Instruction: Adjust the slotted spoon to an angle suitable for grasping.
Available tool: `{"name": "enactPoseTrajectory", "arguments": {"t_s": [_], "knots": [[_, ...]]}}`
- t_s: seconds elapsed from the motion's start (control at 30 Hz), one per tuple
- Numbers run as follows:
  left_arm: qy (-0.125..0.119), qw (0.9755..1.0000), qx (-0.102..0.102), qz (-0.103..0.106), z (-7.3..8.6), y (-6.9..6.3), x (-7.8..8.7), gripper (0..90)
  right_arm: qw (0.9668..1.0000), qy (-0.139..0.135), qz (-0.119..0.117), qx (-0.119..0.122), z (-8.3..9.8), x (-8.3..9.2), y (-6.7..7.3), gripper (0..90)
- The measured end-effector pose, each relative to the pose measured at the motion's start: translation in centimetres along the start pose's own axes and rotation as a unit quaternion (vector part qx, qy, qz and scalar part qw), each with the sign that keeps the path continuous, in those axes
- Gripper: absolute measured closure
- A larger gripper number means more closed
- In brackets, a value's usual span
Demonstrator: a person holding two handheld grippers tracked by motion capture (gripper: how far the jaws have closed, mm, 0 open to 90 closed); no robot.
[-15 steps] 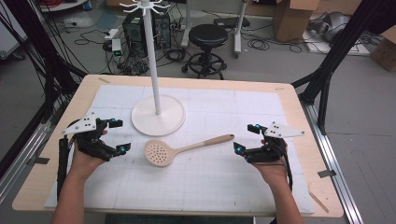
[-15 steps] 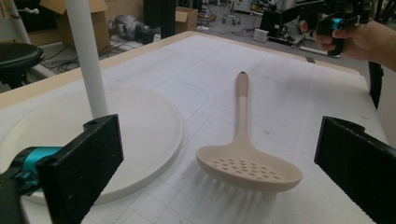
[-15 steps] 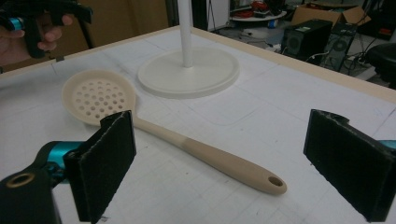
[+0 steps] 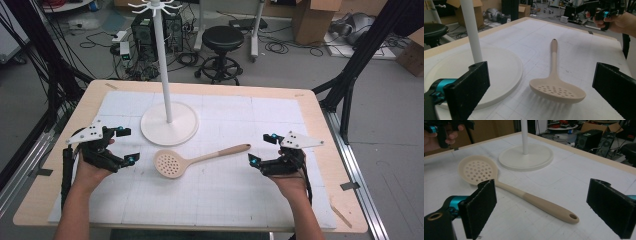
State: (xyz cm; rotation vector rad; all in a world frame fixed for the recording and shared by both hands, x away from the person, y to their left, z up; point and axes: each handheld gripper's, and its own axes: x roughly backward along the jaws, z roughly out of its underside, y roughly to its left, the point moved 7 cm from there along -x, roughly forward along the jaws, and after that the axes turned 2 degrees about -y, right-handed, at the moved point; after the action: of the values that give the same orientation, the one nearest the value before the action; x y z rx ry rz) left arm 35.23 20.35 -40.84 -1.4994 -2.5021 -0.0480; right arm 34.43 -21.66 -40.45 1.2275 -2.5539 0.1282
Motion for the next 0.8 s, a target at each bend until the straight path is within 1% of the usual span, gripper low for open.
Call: {"name": "enactPoseTrajectory", "arguments": {"t_s": [0.07, 0.17, 0.3, 0.33, 0.37, 0.4, 0.43, 0.47, 0.6, 0.63, 0.67, 0.7, 0.77, 0.8], "knots": [[-0.003, 1.0000, -0.001, 0.000, -0.1, 0.0, 0.1, 1.7, 1.0000, 0.000, -0.002, 0.000, -0.1, -0.2, 0.1, 7.9], [-0.001, 1.0000, 0.000, -0.004, -0.1, 0.0, 0.4, 1.7, 0.9999, 0.007, -0.008, 0.009, -0.2, -0.9, 0.6, 8.0], [-0.002, 1.0000, -0.001, -0.004, -0.2, 0.0, 0.5, 1.7, 0.9995, 0.027, -0.012, 0.014, 0.0, -2.1, 0.7, 8.2], [-0.002, 1.0000, -0.001, -0.004, -0.2, 0.0, 0.5, 1.7, 0.9995, 0.027, -0.012, 0.014, 0.0, -2.1, 0.7, 8.2], [-0.001, 1.0000, -0.002, -0.004, -0.1, 0.1, 0.5, 1.7, 0.9990, 0.035, -0.018, 0.020, 0.0, -2.7, 0.8, 12.5], [-0.001, 1.0000, -0.002, -0.004, -0.1, 0.1, 0.5, 1.7, 0.9990, 0.035, -0.018, 0.020, 0.0, -2.7, 0.8, 12.5], [-0.002, 1.0000, -0.001, -0.003, -0.1, 0.1, 0.4, 1.7, 0.9983, 0.047, -0.019, 0.028, 0.1, -3.5, 0.9, 14.0], [-0.001, 1.0000, -0.001, -0.003, -0.1, 0.0, 0.4, 1.7, 0.9981, 0.052, -0.019, 0.028, 0.2, -3.8, 0.9, 14.2], [-0.001, 1.0000, -0.001, -0.003, -0.1, 0.0, 0.5, 1.7, 0.9959, 0.079, -0.019, 0.039, 0.3, -5.6, 0.8, 16.1], [0.000, 1.0000, -0.003, -0.003, -0.1, 0.0, 0.5, 1.7, 0.9954, 0.085, -0.021, 0.038, 0.3, -6.1, 0.9, 16.4], [0.000, 1.0000, -0.003, -0.003, -0.1, 0.0, 0.5, 1.7, 0.9954, 0.085, -0.021, 0.038, 0.3, -6.1, 0.9, 16.4], [-0.002, 1.0000, -0.001, -0.001, -0.2, 0.0, 0.5, 1.7, 0.9941, 0.099, -0.023, 0.038, 0.3, -6.9, 0.8, 20.6], [-0.007, 1.0000, 0.001, 0.002, -0.2, 0.0, 0.6, 1.7, 0.9924, 0.119, -0.020, 0.024, 0.4, -7.7, 0.7, 21.6], [-0.008, 1.0000, 0.001, 0.003, -0.3, 0.0, 0.6, 1.7, 0.9913, 0.128, -0.020, 0.021, 0.4, -8.2, 0.7, 25.2]]}}
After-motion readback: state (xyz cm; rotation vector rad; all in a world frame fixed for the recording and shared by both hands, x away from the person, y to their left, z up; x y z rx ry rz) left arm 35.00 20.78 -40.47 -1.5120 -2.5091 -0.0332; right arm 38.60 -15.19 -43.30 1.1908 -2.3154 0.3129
